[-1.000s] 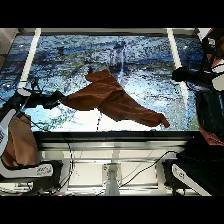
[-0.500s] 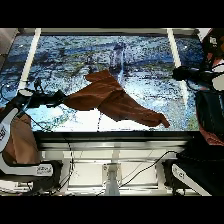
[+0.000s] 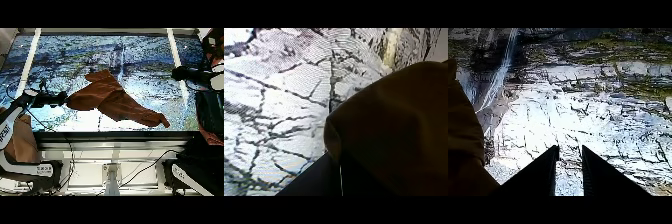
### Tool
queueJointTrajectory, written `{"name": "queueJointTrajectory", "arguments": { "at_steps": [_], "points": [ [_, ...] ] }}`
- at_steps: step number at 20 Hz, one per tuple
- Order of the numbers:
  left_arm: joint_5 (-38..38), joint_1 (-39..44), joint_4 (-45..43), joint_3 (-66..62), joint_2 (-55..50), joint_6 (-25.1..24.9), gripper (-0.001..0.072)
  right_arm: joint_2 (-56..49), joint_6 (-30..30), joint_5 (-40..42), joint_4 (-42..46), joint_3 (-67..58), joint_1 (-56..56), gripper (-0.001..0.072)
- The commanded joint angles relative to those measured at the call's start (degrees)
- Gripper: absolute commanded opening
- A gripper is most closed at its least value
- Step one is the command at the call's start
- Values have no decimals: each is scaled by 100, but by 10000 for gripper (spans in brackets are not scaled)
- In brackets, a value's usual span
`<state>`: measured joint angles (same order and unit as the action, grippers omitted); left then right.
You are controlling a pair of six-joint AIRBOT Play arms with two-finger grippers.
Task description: Fold the clothes and pants, and hang the long-sleeved shirts on hangers.
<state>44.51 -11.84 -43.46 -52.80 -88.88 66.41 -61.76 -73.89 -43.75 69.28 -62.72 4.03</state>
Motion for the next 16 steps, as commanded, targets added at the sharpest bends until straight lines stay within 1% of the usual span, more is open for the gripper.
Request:
{"name": "queueJointTrajectory", "arguments": {
  "at_steps": [1, 3, 4, 6, 7, 9, 10, 11, 12, 13, 14, 15, 16],
  "points": [
    [195, -50, 61, -208, 199, -7, 15, -317, -2, -15, -2, 166, 7, 167],
    [503, -136, 44, -411, 474, -151, 15, -675, -4, -26, -136, 361, 7, 168],
    [717, -201, 4, -531, 647, -245, 15, -861, -9, -42, -332, 422, 7, 168],
    [1084, -398, -131, -767, 1001, -260, 15, -1235, 2, -59, -955, 426, 7, 178],
    [1202, -514, -166, -852, 1178, -260, 15, -1394, 39, -37, -1281, 426, 7, 211],
    [1451, -761, -227, -957, 1519, -262, 14, -1650, 446, -168, -2033, 426, 7, 211],
    [1633, -844, -400, -992, 1637, -262, 13, -1759, 695, -321, -2452, 426, 13, 239],
    [1860, -901, -680, -1010, 1720, -260, 13, -1856, 881, -466, -2778, 426, 39, 317],
    [2138, -933, -1110, -1010, 1768, -258, 13, -1926, 1010, -542, -2951, 426, 87, 334],
    [2409, -938, -1609, -1010, 1766, -258, 13, -1971, 1054, -535, -3012, 426, 177, 412],
    [2664, -933, -2181, -1010, 1740, -254, 13, -2006, 1054, -511, -3023, 426, 295, 466],
    [2898, -933, -2583, -1003, 1694, -256, 13, -2026, 1051, -494, -3023, 426, 426, 466],
    [3034, -933, -2806, -990, 1646, -258, 13, -2057, 1051, -457, -3023, 404, 577, 466]
  ]
}}
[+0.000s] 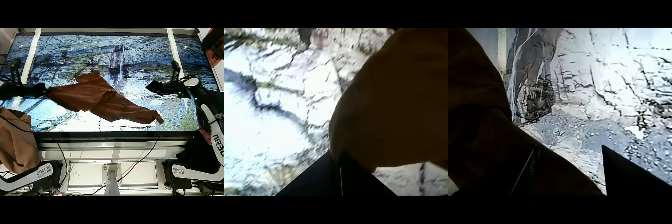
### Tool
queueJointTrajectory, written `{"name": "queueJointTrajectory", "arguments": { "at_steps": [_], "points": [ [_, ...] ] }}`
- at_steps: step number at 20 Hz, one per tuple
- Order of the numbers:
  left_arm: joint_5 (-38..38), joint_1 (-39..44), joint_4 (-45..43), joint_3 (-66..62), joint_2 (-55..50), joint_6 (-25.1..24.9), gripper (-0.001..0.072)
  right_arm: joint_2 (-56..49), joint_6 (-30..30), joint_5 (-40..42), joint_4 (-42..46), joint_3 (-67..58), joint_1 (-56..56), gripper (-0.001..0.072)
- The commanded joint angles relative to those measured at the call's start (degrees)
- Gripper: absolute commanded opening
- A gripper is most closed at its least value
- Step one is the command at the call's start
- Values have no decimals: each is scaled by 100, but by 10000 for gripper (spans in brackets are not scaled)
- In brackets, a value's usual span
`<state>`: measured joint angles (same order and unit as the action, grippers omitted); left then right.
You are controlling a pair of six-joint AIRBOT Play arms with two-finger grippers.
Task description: Fold the clothes and pants, and hang the long-sleeved shirts on hangers.
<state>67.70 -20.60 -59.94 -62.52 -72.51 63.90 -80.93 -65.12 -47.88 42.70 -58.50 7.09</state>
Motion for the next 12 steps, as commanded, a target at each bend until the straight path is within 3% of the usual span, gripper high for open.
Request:
{"name": "queueJointTrajectory", "arguments": {
  "at_steps": [1, 6, 12],
  "points": [
    [748, -57, -1300, 7, -44, -4, 14, -175, 151, 33, -369, -57, 415, 466],
    [693, -57, -949, 11, -358, -7, 14, -896, -291, -48, -367, -999, 997, 463],
    [691, -57, -944, 11, -715, -7, 14, -2151, -789, -1331, 286, -2378, 1075, 465]
  ]
}}
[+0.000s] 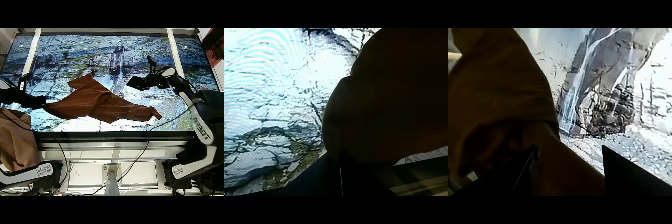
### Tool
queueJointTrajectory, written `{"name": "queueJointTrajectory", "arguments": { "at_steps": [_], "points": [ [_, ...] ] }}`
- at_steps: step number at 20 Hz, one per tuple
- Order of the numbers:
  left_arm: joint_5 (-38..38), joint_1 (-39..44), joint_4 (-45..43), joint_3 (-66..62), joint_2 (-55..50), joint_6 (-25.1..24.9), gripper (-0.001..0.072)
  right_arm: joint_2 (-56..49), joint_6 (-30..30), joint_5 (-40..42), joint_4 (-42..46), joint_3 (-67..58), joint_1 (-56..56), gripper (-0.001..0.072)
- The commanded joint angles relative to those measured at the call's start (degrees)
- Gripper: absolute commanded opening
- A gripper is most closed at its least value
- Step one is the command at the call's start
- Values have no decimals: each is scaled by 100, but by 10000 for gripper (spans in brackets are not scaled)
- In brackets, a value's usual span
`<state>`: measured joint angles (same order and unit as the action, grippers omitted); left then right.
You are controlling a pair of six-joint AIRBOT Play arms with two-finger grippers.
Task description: Fold the clothes and pants, and hang the long-sleeved shirts on hangers.
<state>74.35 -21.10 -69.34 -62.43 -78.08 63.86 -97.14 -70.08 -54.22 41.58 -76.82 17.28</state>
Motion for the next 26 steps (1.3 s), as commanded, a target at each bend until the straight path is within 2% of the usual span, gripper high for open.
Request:
{"name": "queueJointTrajectory", "arguments": {
  "at_steps": [1, 3, 5, 12, 19, 22, 24, 26],
  "points": [
    [26, -7, -4, 2, -216, -2, 14, -730, -280, -1091, 420, -654, 57, 467],
    [26, -7, -4, 2, -313, -2, 14, -1014, 31, -1681, 411, -748, 63, 486],
    [24, -7, -4, 2, -400, -2, 15, -1147, 229, -1777, 407, -745, 61, 486],
    [11, -7, -2, 2, -533, -2, 15, -1198, 802, -920, 348, -774, 131, 486],
    [9, -7, 225, 2, -538, -2, 15, -1215, 1123, -1185, 367, -804, 474, 485],
    [7, -7, 409, 2, -544, -2, 15, -1215, 1119, -979, 861, -804, 798, 485],
    [7, -7, 407, 2, -544, -2, 15, -1215, 1060, -796, 1401, -804, 1038, 474],
    [9, -7, 407, 2, -544, 0, 15, -1215, 1064, -684, 1585, -807, 1200, 401]
  ]
}}
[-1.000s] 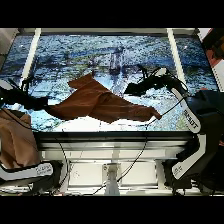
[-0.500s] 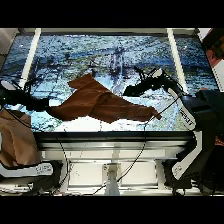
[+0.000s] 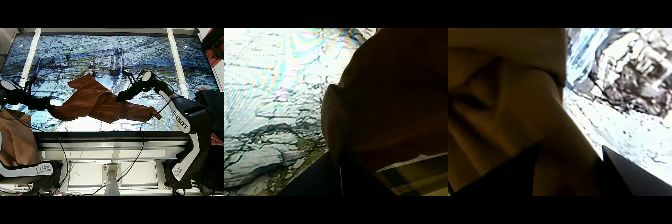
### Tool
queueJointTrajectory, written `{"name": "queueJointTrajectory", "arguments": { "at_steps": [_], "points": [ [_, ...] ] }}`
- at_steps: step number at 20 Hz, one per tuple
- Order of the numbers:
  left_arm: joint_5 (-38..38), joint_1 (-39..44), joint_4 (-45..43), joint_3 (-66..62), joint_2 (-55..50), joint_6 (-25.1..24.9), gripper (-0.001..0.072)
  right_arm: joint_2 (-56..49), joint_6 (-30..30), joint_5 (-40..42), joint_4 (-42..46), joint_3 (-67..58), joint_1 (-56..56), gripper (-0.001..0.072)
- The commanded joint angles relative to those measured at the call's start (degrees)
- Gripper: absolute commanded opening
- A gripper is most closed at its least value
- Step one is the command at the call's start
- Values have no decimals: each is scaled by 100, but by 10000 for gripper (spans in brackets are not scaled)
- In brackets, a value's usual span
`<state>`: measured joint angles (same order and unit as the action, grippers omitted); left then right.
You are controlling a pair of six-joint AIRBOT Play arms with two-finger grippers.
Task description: Fold the clothes and pants, and hang the long-sleeved shirts on hangers.
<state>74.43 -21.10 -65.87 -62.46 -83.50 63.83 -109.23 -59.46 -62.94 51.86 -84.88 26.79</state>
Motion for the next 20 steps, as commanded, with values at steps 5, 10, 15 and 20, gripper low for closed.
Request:
{"name": "queueJointTrajectory", "arguments": {
  "at_steps": [5, 10, 15, 20],
  "points": [
    [-96, -7, 61, -59, 4, 2, 15, 190, 2, 317, 608, -162, 251, 19],
    [-129, -11, 503, -1034, 11, 31, 15, 951, -413, 892, 837, -883, -267, 19],
    [-815, -13, 2426, -2581, 181, 44, 15, 2142, -717, 1508, 907, -1178, -1145, 19],
    [-3115, -7, 3849, -3121, 518, 42, 15, 3211, -710, 1464, 986, -1178, -1696, 19]
  ]
}}
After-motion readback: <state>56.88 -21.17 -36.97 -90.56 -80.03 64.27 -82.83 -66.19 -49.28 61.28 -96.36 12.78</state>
